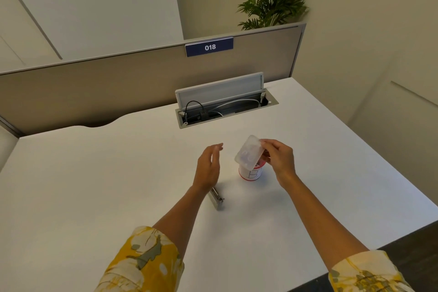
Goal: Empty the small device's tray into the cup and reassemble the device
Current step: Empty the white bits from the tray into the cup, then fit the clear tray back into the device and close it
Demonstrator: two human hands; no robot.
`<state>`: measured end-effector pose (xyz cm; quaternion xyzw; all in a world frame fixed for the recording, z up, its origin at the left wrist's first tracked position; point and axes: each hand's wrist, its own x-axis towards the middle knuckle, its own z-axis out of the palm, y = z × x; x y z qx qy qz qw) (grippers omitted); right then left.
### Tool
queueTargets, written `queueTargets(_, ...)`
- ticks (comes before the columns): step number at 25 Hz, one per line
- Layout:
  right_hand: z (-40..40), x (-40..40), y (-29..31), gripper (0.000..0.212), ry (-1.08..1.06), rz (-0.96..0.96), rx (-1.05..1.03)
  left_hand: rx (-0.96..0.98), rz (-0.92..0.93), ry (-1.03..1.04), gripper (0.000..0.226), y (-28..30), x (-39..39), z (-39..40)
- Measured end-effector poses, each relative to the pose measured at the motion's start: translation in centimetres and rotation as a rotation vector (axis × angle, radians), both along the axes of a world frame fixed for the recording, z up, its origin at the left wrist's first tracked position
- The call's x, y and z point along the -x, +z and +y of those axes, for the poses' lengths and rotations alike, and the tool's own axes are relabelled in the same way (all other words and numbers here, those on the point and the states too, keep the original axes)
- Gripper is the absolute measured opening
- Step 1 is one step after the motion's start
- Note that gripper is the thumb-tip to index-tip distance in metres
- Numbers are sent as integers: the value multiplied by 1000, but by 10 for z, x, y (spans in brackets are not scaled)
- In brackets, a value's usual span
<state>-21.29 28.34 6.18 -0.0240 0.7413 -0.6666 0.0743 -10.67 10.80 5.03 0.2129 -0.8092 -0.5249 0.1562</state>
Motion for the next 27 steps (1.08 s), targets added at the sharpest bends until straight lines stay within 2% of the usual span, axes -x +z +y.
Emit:
queueTargets(2,-12,-7,6,16,97,61,-68,-167,16,-4,45,10,1,-10)
queueTargets(9,-71,-30,9,18,346,143,-164,-493,-104,-79,41,6,-25,-26)
queueTargets(12,-95,-42,7,17,410,150,-199,-563,-73,-62,30,7,-42,-38)
queueTargets(18,-119,-63,-11,18,444,67,-232,-594,6,87,27,-2,-70,-59)
queueTargets(20,-115,-67,-23,35,449,7,-387,-608,-12,149,27,-10,-79,-62)
queueTargets(24,-108,-83,-52,87,564,-101,-836,-665,-27,225,26,-26,-96,-65)
queueTargets(25,-107,-88,-56,90,599,-88,-910,-678,-26,235,26,-29,-98,-65)
queueTargets(27,-107,-96,-61,77,623,-18,-991,-709,-24,252,29,-33,-99,-64)
